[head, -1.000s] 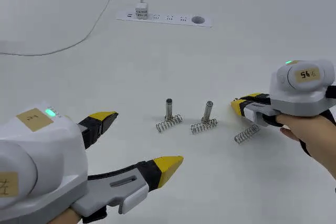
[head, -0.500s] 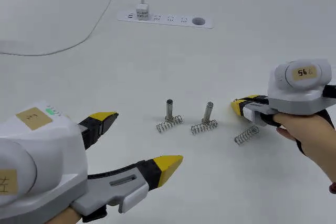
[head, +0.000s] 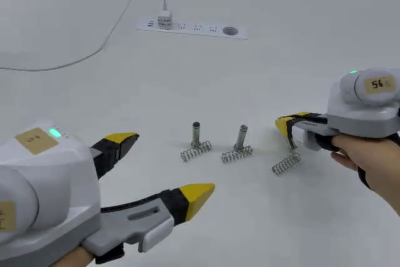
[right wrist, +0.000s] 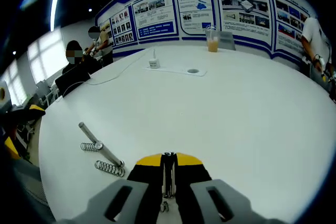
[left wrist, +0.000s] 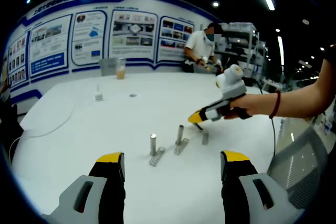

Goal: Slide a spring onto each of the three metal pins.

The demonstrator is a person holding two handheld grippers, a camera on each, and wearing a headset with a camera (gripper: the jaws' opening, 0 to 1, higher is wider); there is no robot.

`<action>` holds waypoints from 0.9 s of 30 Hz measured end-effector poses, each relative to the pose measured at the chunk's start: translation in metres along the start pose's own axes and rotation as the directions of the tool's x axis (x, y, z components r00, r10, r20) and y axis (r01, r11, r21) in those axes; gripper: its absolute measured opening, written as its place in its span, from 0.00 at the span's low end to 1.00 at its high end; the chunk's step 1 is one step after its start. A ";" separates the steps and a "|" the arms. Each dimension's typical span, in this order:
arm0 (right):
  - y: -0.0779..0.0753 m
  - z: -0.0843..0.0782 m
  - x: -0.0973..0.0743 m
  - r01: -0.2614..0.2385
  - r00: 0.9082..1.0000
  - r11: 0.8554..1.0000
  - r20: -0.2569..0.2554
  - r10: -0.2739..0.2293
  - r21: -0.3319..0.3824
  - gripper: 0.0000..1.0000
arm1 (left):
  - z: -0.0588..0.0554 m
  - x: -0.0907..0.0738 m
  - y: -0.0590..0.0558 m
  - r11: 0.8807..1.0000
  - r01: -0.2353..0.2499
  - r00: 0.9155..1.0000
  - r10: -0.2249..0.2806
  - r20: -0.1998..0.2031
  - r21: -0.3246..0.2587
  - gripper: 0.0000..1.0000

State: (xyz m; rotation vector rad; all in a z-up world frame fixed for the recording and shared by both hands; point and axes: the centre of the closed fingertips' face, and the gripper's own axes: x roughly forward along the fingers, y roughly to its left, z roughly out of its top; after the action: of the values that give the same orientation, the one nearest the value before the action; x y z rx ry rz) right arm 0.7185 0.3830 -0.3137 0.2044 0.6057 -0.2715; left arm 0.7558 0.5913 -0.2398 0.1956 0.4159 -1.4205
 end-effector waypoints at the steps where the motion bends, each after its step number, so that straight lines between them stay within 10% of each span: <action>1: 0.001 0.001 -0.002 -0.001 1.000 1.000 0.003 0.001 -0.001 0.08 | 0.000 0.000 0.000 1.000 0.000 1.000 0.000 0.002 -0.001 0.76; 24: 0.012 0.000 -0.027 -0.004 1.000 0.998 -0.006 0.004 -0.061 0.08 | 0.008 -0.008 -0.002 1.000 0.001 1.000 -0.001 0.028 -0.003 0.73; 27: 0.012 -0.002 -0.030 0.005 1.000 0.998 -0.014 -0.006 -0.070 0.08 | 0.018 -0.010 -0.003 0.998 0.013 0.997 -0.007 0.081 -0.069 0.73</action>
State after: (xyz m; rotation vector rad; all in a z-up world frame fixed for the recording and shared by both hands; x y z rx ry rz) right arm 0.6978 0.4008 -0.2965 0.1371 0.6293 -0.2537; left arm 0.7549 0.5934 -0.2195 0.0795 0.3996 -1.4166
